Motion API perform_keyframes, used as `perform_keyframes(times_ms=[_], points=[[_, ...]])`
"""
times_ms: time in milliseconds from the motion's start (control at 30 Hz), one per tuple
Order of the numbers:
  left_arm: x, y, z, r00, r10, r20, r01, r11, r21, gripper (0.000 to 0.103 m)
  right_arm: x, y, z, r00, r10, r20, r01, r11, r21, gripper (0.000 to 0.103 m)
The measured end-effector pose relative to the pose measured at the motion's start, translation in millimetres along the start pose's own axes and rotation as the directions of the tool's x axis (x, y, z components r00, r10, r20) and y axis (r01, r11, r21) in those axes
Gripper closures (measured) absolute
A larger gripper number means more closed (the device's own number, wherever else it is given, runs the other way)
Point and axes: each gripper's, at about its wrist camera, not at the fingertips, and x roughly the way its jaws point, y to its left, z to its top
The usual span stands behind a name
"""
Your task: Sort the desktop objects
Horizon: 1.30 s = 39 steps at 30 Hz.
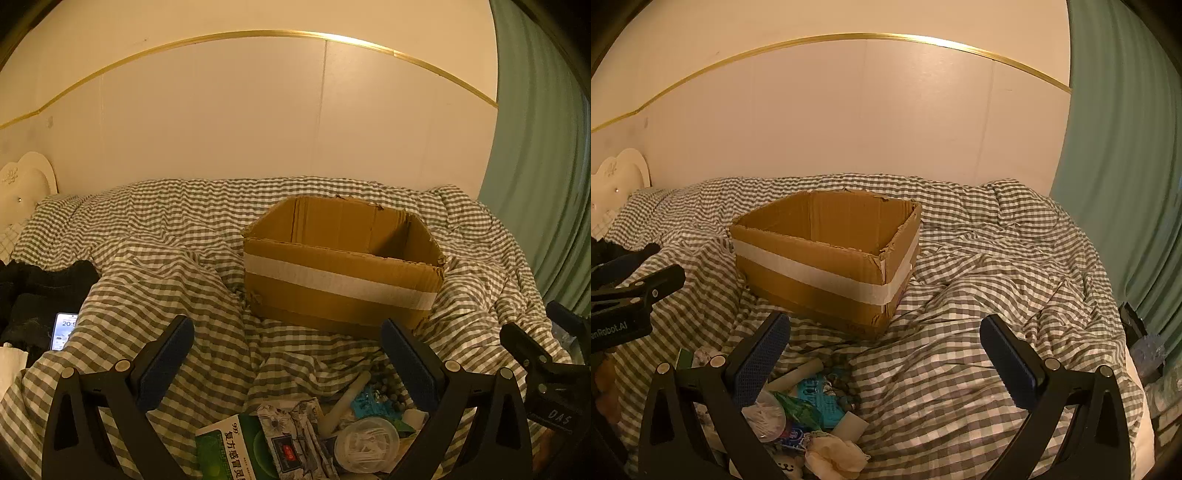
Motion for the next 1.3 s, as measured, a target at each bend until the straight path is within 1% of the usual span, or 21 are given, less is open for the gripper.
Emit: perform_keyframes(times_ms=[200,233,367,433,933,1000,1067,1300], points=[[1.2,0.2,-0.7,1.0,0.0,-0.006,0.0,1.0,-0.005,0.0,-0.6,-0.4,0.9,1.0,-0.011,-0.002,0.011,1.0,0.011,0.0],[1.3,0.2,-0.8,1.0,0.0,-0.006,0.0,1.0,-0.006,0.0,-1.2,0.0,0.1,0.999,-0.032,-0.004,0.032,0.999,0.021,0.0],[1.7,-0.5,-1.5,1.0,-0.004,-0.01,0.004,1.0,-0.006,0.0,-1.5,-1.0,-0.1,0.998,-0.059,-0.013,0.059,0.997,0.044,0.0],[2.1,-1.0,-2.2,1.0,-0.003,-0.011,0.003,1.0,-0.006,0.0,-1.9,-1.9,-0.1,0.989,-0.143,-0.038,0.146,0.985,0.096,0.0],[7.4,-4.2,-7.1,0.999,0.005,-0.035,-0.005,1.0,-0.011,0.0,-2.9,-1.6,-0.4,0.982,-0.18,-0.06,0.187,0.974,0.126,0.0],[7.3,-3.6,-7.5,0.999,0.002,-0.038,-0.002,1.0,-0.013,0.0,-1.4,-1.1,-0.3,0.98,-0.186,-0.067,0.193,0.973,0.126,0.0],[6.8,-2.5,-7.4,0.999,0.001,-0.037,-0.001,1.0,-0.017,0.0,-1.1,-0.4,-0.6,0.975,-0.208,-0.078,0.217,0.967,0.135,0.0],[7.2,-1.0,-7.7,0.999,0.0,-0.04,-0.002,1.0,-0.031,0.0,-0.3,0.8,-0.9,0.97,-0.225,-0.089,0.236,0.961,0.144,0.0]])
